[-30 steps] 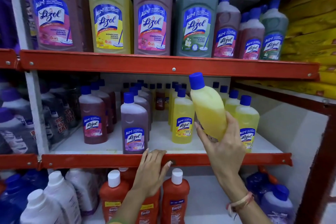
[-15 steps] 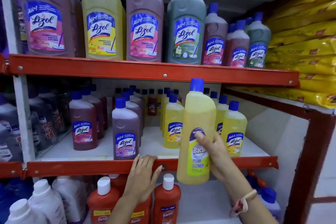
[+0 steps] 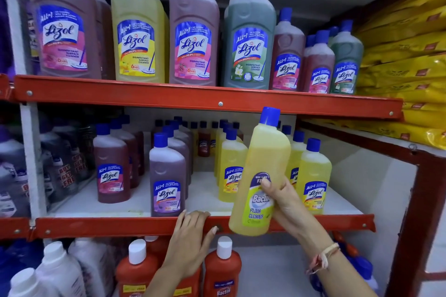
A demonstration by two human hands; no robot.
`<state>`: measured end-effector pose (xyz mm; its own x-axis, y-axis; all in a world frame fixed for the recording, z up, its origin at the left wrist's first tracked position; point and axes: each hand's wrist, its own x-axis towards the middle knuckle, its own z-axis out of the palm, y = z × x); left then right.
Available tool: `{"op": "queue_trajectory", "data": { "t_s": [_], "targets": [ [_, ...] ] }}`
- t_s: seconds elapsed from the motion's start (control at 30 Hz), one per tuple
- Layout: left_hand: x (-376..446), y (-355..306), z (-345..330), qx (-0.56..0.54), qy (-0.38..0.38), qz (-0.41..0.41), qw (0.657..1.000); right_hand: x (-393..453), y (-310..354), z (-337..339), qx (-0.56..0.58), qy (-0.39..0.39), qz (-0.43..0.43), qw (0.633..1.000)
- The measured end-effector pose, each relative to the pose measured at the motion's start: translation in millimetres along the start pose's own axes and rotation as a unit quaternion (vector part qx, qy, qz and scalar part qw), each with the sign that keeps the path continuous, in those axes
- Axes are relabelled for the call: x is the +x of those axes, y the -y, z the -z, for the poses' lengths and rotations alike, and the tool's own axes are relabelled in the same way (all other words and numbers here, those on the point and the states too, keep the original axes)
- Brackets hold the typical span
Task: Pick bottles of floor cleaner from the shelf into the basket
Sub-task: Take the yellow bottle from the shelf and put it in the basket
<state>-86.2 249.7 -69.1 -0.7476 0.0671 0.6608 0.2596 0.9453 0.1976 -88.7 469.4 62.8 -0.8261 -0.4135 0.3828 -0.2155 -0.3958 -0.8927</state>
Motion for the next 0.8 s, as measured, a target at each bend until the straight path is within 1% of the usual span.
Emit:
{"op": "queue_trajectory", "data": {
  "t_s": [0.13,0.23,0.33,0.4,0.47,0.5,0.57,0.6,0.67,0.7,0.73,0.8],
  "targets": [
    [0,1,2,-0.002,0.013,-0.006,1.0,21,0,4,-0.062,-0.022,-0.007,0.998],
    [-1,2,3,-0.009,0.007,-0.011,1.0,35,-9,6,-0.07,-0.036,-0.024,0.997],
    [0,4,5,-0.015,0.026,-0.013,0.999,40,-19,7,-0.065,-0.035,-0.026,0.997],
    [2,1,8,-0.039,0.036,0.002,0.999,40,-25,7,-0.07,-0.032,-0.029,0.997],
    [4,-5,15,-0.109,0.04,0.035,0.993,34,-29,6,-0.082,-0.027,-0.034,0.996],
    [6,-9,21,-0.171,0.044,0.07,0.982,30,-31,6,-0.089,-0.02,-0.034,0.995],
    [8,-17,35,-0.311,0.055,0.142,0.938,19,-35,6,-0.104,-0.008,-0.041,0.994],
    [9,-22,43,-0.372,0.042,0.154,0.914,13,-38,6,-0.114,-0.004,-0.046,0.992],
    [11,-36,63,-0.458,0.015,0.144,0.877,-1,-46,6,-0.125,0.001,-0.057,0.99],
    [14,-43,72,-0.482,0.01,0.125,0.867,-8,-52,6,-0.127,0.005,-0.063,0.99],
    [17,-50,77,-0.492,0.009,0.104,0.864,-16,-59,7,-0.133,0.008,-0.067,0.989],
    [19,-59,82,-0.482,0.006,0.08,0.872,-32,-72,5,-0.144,0.012,-0.081,0.986]
  ]
}}
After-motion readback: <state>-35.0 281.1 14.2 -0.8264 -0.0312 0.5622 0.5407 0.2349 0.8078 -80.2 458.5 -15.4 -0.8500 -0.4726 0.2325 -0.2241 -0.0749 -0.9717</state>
